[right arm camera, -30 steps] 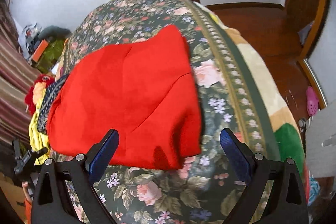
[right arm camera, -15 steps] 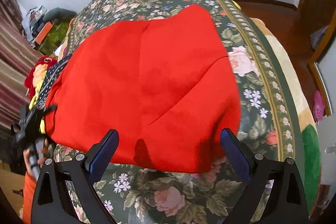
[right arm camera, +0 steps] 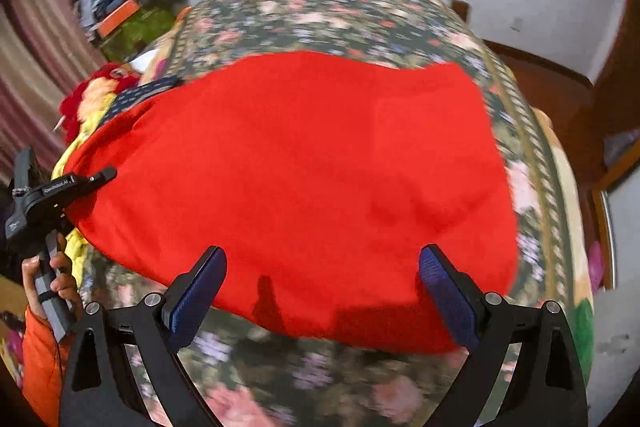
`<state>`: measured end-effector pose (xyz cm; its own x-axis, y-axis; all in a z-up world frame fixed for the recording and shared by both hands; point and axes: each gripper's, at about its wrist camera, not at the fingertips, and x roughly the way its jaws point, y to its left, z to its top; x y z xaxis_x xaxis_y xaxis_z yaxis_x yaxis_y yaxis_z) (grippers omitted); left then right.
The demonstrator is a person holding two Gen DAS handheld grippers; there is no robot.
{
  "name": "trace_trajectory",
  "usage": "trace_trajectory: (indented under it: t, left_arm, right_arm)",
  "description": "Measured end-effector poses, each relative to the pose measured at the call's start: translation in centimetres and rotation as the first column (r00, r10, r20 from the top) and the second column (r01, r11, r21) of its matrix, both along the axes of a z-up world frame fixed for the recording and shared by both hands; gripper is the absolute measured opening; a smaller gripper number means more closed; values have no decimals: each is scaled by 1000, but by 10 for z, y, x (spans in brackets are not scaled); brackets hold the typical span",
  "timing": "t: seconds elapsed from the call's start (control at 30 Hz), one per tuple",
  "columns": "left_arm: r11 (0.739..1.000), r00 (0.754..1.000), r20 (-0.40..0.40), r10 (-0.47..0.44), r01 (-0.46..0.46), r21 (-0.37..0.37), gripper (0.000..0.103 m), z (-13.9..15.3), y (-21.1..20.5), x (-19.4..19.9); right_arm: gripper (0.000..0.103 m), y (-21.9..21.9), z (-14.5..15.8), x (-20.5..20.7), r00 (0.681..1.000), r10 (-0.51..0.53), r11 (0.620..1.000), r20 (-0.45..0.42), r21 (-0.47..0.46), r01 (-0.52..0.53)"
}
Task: Fold large clothes
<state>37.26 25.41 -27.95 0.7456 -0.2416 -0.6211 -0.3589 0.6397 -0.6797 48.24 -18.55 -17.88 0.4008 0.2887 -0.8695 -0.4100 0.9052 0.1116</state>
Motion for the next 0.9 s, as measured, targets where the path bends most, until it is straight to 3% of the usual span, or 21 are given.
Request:
trace_trajectory:
  t: [0.23, 0.37, 0.5, 0.6, 0.73, 0.8, 0.9]
  left_arm:
    - [976, 994, 106, 16, -39, 216, 10, 69, 6, -37]
    - [935, 993, 122, -10, -34, 353, 10, 100, -2, -48]
    - [917, 991, 114, -66, 15, 399, 10, 110, -21, -40]
    - [905, 988, 107, -109, 54, 422, 9, 119, -42, -24]
    - [894, 975, 137, -176, 100, 437, 9, 145, -81, 5]
    - [874, 962, 150, -227, 134, 467, 9, 161, -111, 21]
    - [823, 931, 174, -320, 183, 537, 9, 179, -165, 37]
  right_arm:
    - [96, 99, -18, -3, 983, 181, 983, -25, -27, -181]
    - [96, 145, -51, -5, 956, 269, 960, -119, -52, -277]
    - [102, 164, -69, -12, 946, 305, 944, -114, -98, -316]
    - [101, 147, -55, -8, 936, 323, 944, -139, -21, -329]
    - [101, 76, -20, -2, 981, 159, 985, -109, 79, -151]
    - [101, 33, 0, -3, 994, 85, 992, -65, 96, -79]
    - [101, -22, 22, -8, 1000, -27, 994, -16, 102, 28]
